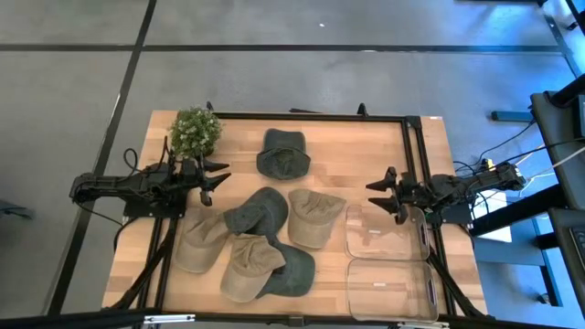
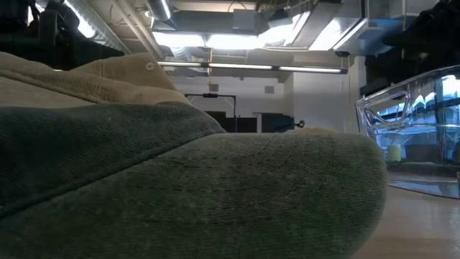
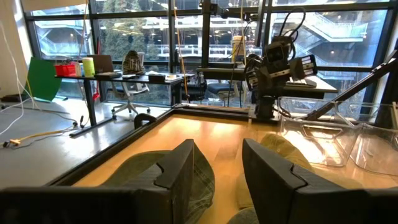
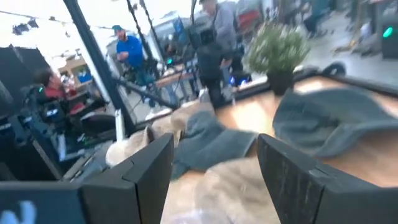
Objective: Pick & Place hat
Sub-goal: Put the right brown cap into the top transparent bin
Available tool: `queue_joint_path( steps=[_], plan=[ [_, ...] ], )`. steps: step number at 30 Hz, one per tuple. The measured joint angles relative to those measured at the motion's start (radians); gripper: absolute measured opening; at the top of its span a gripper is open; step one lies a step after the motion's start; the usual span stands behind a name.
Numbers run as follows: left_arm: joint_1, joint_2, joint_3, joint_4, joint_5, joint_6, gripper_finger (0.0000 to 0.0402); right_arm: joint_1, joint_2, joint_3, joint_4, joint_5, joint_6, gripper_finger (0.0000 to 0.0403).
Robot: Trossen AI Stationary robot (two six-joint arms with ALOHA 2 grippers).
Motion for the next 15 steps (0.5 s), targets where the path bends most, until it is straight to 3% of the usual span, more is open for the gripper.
queue_joint_path(
  steps=[5,10,15],
  plan=[
    [0.000,0.000,0.000,0.000,0.000,0.000,0.0132,0.000,0.000,0.000,0.123,0.137,0.049,0.0232],
    [0.000,0.000,0.000,0.000,0.000,0.000,0.0132,0.000,0.000,0.000,0.231,0.195,0.048,0.0240],
    [0.000,0.000,0.000,0.000,0.000,0.000,0.0132,-0.006,0.000,0.007,0.328,0.395,-0.021,0.0245]
  ],
)
